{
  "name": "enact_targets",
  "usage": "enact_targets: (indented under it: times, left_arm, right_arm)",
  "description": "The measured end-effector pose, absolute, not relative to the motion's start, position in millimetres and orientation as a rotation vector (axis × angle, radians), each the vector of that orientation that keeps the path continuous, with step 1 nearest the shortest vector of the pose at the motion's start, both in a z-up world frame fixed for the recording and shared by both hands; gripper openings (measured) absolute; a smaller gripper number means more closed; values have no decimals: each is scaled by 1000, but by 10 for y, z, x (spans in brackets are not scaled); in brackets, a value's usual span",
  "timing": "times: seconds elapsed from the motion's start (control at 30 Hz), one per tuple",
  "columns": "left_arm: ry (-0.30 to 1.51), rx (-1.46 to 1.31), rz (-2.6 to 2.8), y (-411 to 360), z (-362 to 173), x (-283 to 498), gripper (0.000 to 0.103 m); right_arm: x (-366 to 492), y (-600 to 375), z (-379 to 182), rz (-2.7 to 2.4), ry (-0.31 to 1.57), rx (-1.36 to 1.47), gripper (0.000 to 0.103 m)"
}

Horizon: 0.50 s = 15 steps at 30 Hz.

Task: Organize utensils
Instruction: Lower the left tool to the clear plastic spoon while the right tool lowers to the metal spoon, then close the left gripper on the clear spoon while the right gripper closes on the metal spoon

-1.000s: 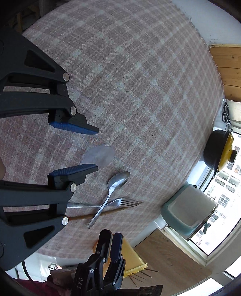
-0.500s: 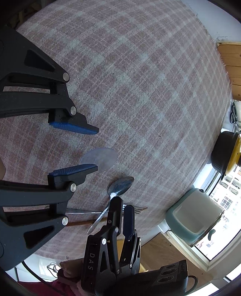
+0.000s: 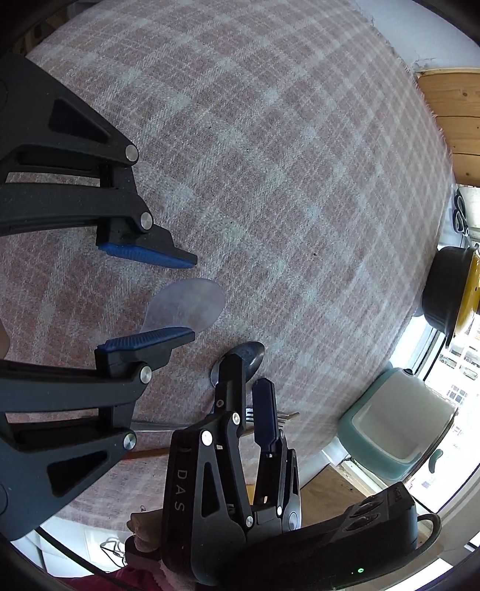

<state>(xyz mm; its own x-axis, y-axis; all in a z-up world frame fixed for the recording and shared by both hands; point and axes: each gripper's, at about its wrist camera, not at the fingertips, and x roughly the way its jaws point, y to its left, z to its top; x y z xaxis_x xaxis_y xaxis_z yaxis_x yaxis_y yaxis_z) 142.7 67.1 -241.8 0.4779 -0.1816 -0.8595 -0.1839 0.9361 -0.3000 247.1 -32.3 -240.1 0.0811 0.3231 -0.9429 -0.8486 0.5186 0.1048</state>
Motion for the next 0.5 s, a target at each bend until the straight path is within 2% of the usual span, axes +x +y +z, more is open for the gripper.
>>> enact_targets:
  times: [0.3,0.4,0.5]
  left_arm:
    - [1055,-362,1,661,-2429,1416,33]
    - [1054,-351,4,646,-2429,1415,33]
    - [1053,-336,10,625,-2429,1423,33]
  right_arm:
    - [2421,-187,-2424,950,1166,-591,42]
    - [2395,-145,-2438,958,1166,-596,37]
    - [2374,-114,-2442,966,1175,-599,24]
